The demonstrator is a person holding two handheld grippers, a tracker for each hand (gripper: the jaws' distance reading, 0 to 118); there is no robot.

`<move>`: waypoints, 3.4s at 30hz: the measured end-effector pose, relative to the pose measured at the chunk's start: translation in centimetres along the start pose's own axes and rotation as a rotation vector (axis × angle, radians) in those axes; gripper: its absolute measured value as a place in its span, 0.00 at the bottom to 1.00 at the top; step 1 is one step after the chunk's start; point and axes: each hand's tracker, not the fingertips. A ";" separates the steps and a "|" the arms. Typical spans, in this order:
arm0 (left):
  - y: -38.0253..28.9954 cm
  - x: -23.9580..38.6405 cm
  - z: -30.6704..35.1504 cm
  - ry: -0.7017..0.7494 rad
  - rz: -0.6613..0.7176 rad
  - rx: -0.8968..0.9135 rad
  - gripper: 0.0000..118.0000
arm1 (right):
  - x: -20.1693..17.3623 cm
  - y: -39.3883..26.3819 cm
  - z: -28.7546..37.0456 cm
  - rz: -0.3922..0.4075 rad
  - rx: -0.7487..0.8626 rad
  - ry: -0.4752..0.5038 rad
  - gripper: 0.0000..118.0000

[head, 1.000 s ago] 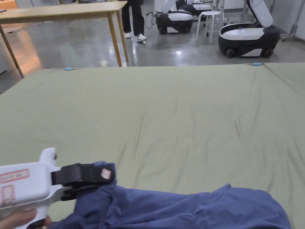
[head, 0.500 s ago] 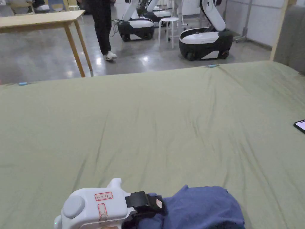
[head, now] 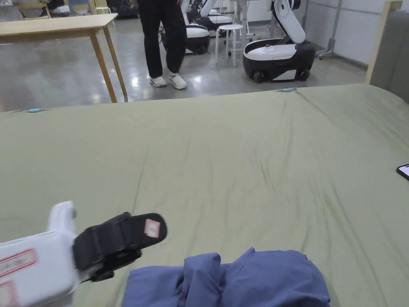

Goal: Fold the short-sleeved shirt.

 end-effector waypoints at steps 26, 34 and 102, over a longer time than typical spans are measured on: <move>-7.3 -9.0 -13.8 0.032 0.118 -0.216 0.00 | -2.1 0.1 -0.3 0.019 -0.015 0.032 0.01; -8.2 -9.2 -16.1 0.086 0.152 -0.245 0.00 | -1.7 -0.5 -0.7 0.008 -0.038 0.018 0.01; -3.2 -12.7 6.1 0.365 0.196 0.074 0.12 | -1.9 0.5 -1.1 0.028 -0.001 -0.005 0.01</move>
